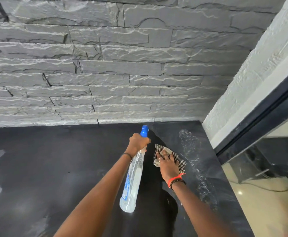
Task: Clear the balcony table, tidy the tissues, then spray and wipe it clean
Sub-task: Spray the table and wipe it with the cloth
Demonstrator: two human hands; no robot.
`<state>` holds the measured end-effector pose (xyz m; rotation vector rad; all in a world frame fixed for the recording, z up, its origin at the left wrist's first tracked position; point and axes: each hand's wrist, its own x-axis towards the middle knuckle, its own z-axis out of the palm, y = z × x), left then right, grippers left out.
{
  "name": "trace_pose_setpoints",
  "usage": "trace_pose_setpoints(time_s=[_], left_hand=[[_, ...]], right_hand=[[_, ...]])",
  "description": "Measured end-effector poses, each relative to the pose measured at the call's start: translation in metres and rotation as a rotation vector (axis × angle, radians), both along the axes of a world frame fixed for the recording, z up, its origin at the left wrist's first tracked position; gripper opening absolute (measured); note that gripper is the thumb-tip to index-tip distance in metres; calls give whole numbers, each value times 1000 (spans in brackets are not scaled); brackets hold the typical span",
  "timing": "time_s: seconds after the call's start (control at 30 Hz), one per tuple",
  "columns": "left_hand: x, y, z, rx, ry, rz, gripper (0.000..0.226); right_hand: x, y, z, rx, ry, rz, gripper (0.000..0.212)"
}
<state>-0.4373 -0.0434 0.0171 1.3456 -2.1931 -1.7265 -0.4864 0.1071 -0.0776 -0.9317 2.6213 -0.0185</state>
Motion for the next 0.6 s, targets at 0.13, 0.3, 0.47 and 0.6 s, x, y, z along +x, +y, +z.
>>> trace_pose_setpoints(time_s=[0.13,0.3,0.47,0.6], left_hand=[[-16,9,4,10,11,-14,17],[-30,16,7,-6,40,-24,20],[-36,15,10,18,87,-26,19],[-33,7,8,27,119,-22,23]], right_hand=[[2,4,1,3,2,10,63],[3,4,2,5,3,20,65],[5,3,0,-1,41,26,64],[8,0,0,2,53,23,61]])
